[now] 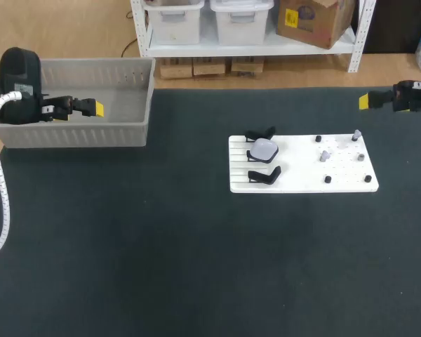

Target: Pick up each earbud case from the left stands, insert the matching earbuds, close the lid, and place the case in the box.

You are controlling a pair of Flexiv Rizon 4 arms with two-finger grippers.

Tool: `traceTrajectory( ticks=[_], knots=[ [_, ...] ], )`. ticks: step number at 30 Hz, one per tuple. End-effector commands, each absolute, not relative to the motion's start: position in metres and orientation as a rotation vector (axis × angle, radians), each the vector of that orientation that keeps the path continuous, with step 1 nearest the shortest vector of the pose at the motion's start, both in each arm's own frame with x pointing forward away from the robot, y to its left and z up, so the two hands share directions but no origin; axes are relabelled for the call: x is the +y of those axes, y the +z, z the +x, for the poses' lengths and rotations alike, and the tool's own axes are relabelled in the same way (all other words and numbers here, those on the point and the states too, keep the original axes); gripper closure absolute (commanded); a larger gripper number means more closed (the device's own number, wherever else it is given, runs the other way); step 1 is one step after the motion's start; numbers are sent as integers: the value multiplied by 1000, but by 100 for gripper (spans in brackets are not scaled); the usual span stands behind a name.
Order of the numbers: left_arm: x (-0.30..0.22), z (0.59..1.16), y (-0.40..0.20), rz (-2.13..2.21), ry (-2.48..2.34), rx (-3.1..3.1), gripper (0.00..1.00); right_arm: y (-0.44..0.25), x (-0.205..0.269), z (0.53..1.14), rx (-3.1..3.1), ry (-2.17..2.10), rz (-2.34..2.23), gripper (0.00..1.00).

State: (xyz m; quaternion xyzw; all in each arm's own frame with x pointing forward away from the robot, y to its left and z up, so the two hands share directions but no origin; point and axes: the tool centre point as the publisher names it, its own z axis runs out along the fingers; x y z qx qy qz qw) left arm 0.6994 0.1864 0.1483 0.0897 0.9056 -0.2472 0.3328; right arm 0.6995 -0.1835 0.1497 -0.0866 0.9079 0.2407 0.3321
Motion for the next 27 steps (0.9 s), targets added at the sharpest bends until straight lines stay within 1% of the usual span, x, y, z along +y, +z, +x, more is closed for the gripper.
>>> traceTrajectory(
  ticks=[1,7,11,19,27],
  knots=[
    [185,700,150,231,-637,2373,0,149,-184,700,2371,632,-229,0],
    [187,699,151,227,-618,2367,0,149,-184,700,2371,632,-229,0],
    [185,694,156,317,-631,2320,0,149,-184,700,2371,632,-229,0],
    [165,683,167,704,-825,2045,0,149,-184,700,2371,632,-229,0],
    [137,683,171,1056,-899,1822,0,149,-184,700,2371,632,-229,0]
  ],
)
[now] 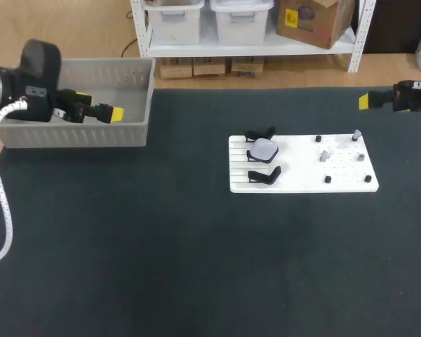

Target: Pick up each earbud case from the left stands, insert the matching earbuds, close the lid, and place the case in the box.

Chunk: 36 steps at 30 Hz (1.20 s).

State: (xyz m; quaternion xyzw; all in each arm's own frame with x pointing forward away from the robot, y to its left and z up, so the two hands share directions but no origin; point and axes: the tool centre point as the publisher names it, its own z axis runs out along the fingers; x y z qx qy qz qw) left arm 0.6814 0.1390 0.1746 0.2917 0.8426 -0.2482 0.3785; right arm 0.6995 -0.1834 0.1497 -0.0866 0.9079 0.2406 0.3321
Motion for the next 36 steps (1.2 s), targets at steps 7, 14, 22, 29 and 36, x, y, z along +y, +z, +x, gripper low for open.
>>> traceTrajectory(
  ticks=[7,14,22,29,36],
  knots=[
    [108,681,168,1328,-915,1670,0,149,-184,700,2371,632,-229,0],
    [87,676,170,1468,-886,1618,0,149,-184,700,2371,632,-229,0],
    [87,676,170,1468,-886,1618,0,149,-184,700,2371,632,-229,0],
    [80,673,171,1450,-866,1618,0,149,-184,700,2371,632,-229,0],
    [49,676,153,1497,-889,1581,0,149,-184,700,2371,632,-229,0]
  ],
)
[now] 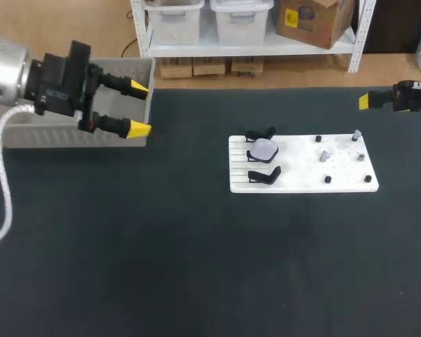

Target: Pick up each earbud case from the left stands, insert the matching earbuds, close the lid, and place the case in the box.

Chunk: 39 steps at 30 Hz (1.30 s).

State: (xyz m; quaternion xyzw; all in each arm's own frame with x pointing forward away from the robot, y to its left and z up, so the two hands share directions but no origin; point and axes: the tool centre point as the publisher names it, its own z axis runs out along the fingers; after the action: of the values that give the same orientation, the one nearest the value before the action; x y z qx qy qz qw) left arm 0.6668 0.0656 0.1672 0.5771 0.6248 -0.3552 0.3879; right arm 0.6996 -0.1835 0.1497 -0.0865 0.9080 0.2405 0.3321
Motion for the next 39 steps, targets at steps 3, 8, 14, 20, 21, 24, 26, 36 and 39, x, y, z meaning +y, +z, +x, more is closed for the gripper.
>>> traceTrajectory(
  ticks=[3,8,14,20,21,24,26,36,39],
  knots=[
    [38,681,143,1493,-891,1591,0,149,-184,700,2371,632,-229,0],
    [18,686,126,1515,-909,1602,0,149,-184,700,2371,632,-229,0],
    [-1,688,105,1504,-955,1602,0,149,-184,700,2371,632,-229,0],
    [-13,686,96,1471,-998,1552,0,149,-184,700,2371,632,-229,0],
    [-16,687,94,1473,-1007,1534,0,149,-184,700,2371,632,-229,0],
    [-24,688,91,1476,-1044,1492,0,149,-184,700,2371,632,-229,0],
    [-30,690,87,1485,-1049,1483,0,149,-184,700,2371,632,-229,0],
    [-56,696,67,1538,-1064,1515,19,149,-184,700,2371,632,-229,0],
    [-62,698,61,1549,-1065,1536,12,149,-184,700,2371,632,-229,0]
  ],
)
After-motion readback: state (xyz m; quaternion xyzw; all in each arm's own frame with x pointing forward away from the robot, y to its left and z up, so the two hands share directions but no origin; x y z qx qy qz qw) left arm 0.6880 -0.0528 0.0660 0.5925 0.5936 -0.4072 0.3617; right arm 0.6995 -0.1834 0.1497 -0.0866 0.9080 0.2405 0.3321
